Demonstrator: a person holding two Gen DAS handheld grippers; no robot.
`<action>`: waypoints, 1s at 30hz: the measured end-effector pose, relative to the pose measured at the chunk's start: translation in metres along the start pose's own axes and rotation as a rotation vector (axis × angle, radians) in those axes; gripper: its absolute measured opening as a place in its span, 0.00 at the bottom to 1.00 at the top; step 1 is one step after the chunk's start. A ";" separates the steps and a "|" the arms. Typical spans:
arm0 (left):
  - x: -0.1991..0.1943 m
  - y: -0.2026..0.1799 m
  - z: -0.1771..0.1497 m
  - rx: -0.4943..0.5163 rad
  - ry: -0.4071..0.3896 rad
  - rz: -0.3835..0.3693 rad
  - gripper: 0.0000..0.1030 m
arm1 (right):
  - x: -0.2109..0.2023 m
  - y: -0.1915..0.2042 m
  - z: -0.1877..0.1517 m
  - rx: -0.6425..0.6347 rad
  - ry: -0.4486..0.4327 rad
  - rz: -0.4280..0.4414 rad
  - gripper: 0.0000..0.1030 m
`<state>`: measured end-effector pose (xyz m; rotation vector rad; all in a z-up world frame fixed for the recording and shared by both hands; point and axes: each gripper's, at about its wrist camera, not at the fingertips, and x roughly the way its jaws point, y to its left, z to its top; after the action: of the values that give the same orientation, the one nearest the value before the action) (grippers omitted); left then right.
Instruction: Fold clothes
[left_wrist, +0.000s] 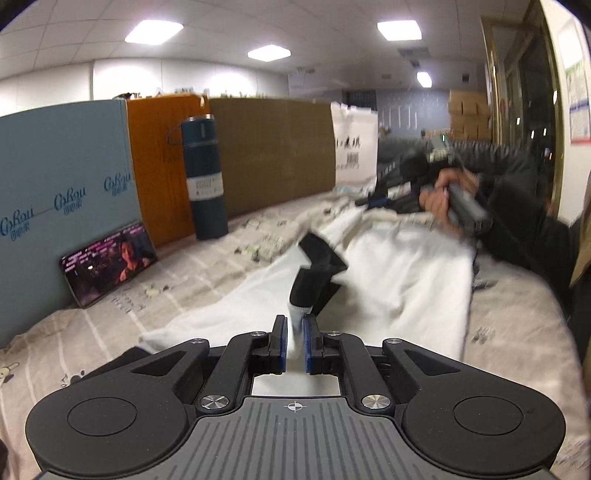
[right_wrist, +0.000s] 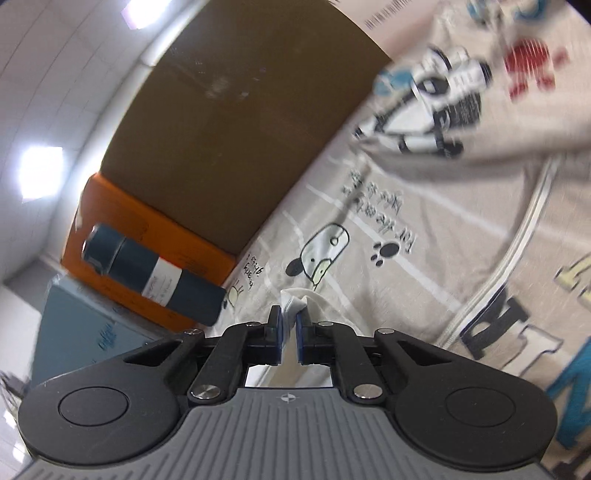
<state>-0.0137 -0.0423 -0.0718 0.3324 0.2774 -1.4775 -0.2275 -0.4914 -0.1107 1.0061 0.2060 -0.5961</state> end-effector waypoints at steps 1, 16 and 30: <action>-0.002 0.001 0.004 -0.017 -0.027 -0.001 0.10 | 0.001 0.003 -0.002 -0.052 0.002 -0.042 0.07; 0.136 -0.021 0.048 -0.110 0.258 0.177 0.68 | -0.002 0.017 -0.014 -0.260 -0.074 -0.231 0.50; 0.108 -0.072 0.054 -0.015 0.075 0.338 0.84 | 0.022 0.044 -0.039 -0.559 -0.008 -0.359 0.76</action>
<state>-0.0787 -0.1676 -0.0663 0.4023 0.2779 -1.1317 -0.1812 -0.4495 -0.1089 0.4244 0.5220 -0.8101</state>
